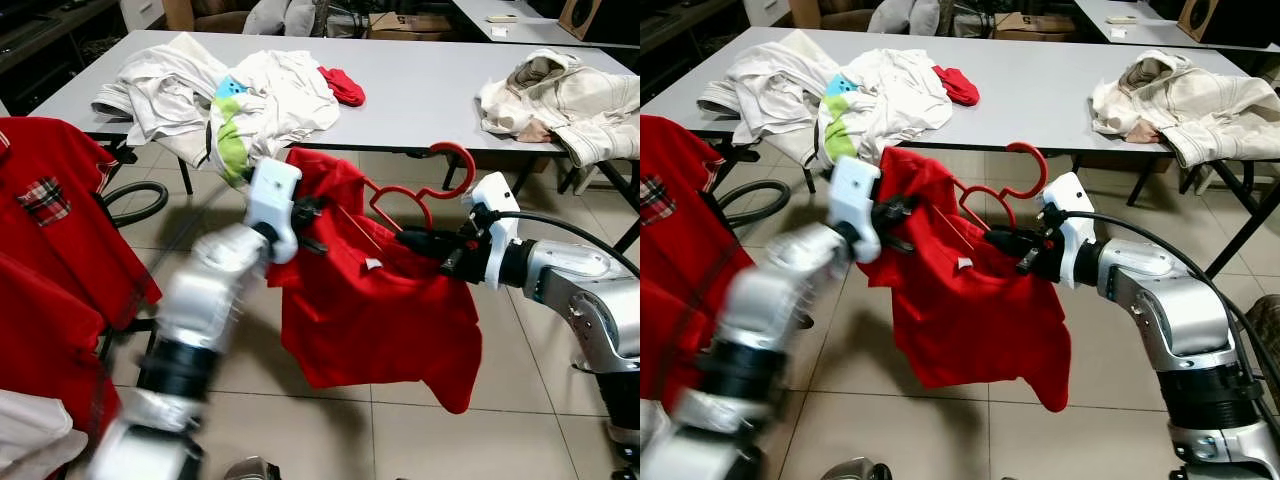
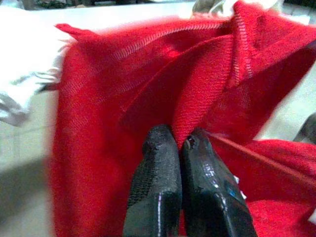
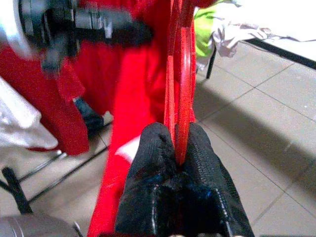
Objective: Hang hanger
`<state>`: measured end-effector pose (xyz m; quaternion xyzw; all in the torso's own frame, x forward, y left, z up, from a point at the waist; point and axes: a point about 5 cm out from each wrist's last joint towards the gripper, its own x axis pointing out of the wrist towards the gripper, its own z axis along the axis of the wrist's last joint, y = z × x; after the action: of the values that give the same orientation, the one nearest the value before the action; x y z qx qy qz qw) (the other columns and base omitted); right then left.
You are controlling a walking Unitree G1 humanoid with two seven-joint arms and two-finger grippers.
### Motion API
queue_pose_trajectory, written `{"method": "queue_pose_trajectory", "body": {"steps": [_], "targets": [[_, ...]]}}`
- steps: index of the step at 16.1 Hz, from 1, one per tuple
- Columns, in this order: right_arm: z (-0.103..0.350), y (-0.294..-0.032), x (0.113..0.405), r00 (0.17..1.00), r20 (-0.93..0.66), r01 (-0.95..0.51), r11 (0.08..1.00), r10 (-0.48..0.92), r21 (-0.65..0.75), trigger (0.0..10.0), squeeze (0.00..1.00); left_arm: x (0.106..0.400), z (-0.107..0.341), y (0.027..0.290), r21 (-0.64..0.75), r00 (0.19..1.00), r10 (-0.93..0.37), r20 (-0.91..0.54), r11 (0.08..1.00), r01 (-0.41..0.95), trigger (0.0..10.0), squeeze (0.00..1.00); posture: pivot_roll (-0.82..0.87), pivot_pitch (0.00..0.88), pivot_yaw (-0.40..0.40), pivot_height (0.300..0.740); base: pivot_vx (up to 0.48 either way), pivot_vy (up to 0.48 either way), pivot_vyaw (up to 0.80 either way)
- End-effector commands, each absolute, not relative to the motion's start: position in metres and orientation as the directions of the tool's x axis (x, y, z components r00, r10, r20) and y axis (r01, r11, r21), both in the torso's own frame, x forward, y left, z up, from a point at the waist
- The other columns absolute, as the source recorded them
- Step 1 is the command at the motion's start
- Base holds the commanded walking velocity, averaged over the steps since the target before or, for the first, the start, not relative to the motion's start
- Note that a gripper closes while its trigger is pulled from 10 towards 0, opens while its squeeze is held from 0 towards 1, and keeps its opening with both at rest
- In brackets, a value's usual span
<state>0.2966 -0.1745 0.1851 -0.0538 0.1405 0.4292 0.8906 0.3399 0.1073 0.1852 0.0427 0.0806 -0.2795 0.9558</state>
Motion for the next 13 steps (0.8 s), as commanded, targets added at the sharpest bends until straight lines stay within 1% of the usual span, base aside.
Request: {"method": "queue_pose_trajectory", "body": {"steps": [1,3,5,6,9,11,12,13], "targets": [[0.193,-0.173,0.294,0.589,-0.294,-0.793,0.608,0.753,-0.030,0.0,0.00,0.342,0.199,0.109,0.071,0.824,-0.541,-0.168,0.827,0.558,0.0,0.00,-0.10,0.000,0.004,0.740,0.000,0.000,0.00],[0.184,-0.171,0.286,0.549,-0.336,-0.818,0.575,0.766,-0.026,0.0,0.00,0.351,0.227,0.125,0.162,0.806,-0.559,-0.192,0.792,0.588,0.0,0.00,-0.09,0.000,0.004,0.740,0.000,0.000,0.00],[0.179,-0.169,0.283,0.523,-0.358,-0.833,0.553,0.774,-0.021,0.0,0.00,0.357,0.243,0.125,0.208,0.790,-0.582,-0.193,0.762,0.613,0.0,0.00,-0.09,0.000,0.004,0.740,0.000,0.000,0.00],[0.178,-0.168,0.282,0.522,-0.364,-0.833,0.553,0.772,-0.022,0.0,0.00,0.357,0.247,0.120,0.226,0.754,-0.619,-0.218,0.720,0.656,0.0,0.00,-0.09,0.000,0.008,0.740,0.000,0.000,0.00],[0.179,-0.168,0.282,0.549,-0.352,-0.816,0.577,0.758,-0.030,0.0,0.00,0.347,0.243,0.105,0.243,0.663,-0.685,-0.301,0.618,0.748,0.0,0.00,-0.10,0.000,0.021,0.740,0.000,0.000,0.00],[0.180,-0.168,0.282,0.558,-0.339,-0.810,0.586,0.757,-0.026,0.0,0.00,0.345,0.240,0.104,0.248,0.639,-0.695,-0.330,0.589,0.769,0.0,0.00,-0.10,0.000,0.023,0.740,0.000,0.000,0.00],[0.181,-0.167,0.281,0.546,-0.338,-0.819,0.574,0.766,-0.022,0.0,0.00,0.347,0.234,0.107,0.272,0.628,-0.686,-0.366,0.567,0.778,0.0,0.00,-0.10,0.000,0.022,0.740,0.000,0.000,0.00],[0.180,-0.167,0.280,0.544,-0.339,-0.820,0.572,0.768,-0.020,0.0,0.00,0.348,0.233,0.108,0.284,0.638,-0.677,-0.367,0.571,0.770,0.0,0.00,-0.10,0.000,0.022,0.740,0.000,0.000,0.00]]}}
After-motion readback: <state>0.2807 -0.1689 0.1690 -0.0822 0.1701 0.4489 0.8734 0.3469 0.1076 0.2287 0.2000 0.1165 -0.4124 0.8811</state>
